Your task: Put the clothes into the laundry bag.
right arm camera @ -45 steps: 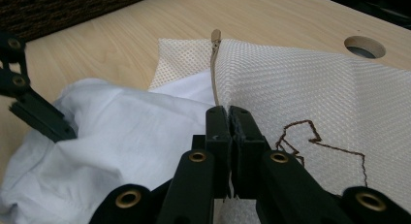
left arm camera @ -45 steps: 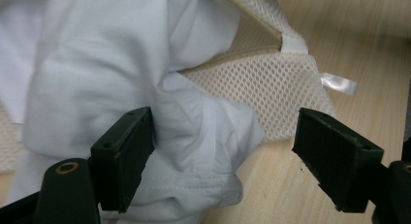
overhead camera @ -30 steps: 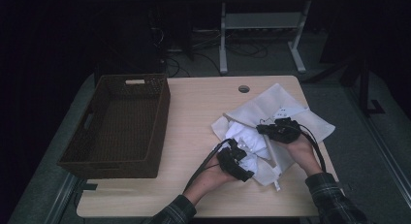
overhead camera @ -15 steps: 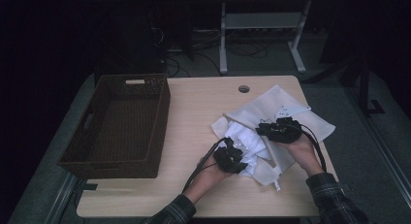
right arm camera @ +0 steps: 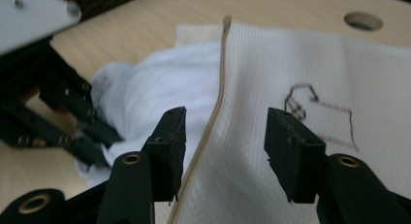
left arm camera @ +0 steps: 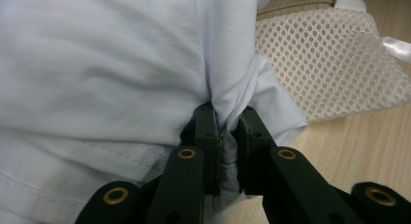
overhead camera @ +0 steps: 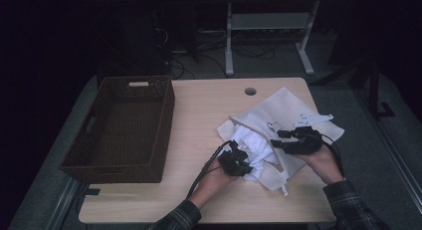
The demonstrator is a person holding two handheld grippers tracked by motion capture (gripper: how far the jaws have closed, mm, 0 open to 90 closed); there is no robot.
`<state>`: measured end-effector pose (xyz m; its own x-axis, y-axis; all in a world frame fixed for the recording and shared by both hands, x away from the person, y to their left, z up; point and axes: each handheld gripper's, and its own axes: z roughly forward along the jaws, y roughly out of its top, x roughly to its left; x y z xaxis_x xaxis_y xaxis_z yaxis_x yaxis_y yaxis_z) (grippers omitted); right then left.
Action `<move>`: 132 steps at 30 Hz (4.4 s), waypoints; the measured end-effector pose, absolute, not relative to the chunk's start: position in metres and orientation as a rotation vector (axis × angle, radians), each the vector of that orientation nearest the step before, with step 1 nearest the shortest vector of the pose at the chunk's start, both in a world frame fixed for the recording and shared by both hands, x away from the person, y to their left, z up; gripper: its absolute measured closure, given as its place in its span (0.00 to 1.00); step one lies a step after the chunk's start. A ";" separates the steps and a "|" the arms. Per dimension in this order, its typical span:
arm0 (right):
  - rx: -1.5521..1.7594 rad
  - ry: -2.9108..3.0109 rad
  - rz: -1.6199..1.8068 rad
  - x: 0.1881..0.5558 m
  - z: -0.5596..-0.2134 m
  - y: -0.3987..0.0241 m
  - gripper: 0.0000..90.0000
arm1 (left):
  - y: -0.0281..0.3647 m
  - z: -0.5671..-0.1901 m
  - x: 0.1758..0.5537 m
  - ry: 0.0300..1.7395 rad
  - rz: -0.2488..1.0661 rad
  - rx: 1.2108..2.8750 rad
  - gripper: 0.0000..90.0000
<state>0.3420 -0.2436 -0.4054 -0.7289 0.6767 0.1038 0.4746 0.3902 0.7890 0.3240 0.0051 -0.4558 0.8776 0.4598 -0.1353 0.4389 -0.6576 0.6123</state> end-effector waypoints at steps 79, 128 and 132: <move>0.985 2.498 1.236 0.281 -0.421 -0.244 0.96 | -0.028 -0.428 0.337 0.772 0.126 2.142 0.95; 1.013 2.488 1.346 0.285 -0.417 -0.255 0.96 | 0.009 -0.426 0.433 0.806 0.291 2.160 0.48; 1.011 2.492 1.339 0.284 -0.418 -0.254 0.95 | -0.001 -0.437 0.461 0.814 0.326 2.224 0.48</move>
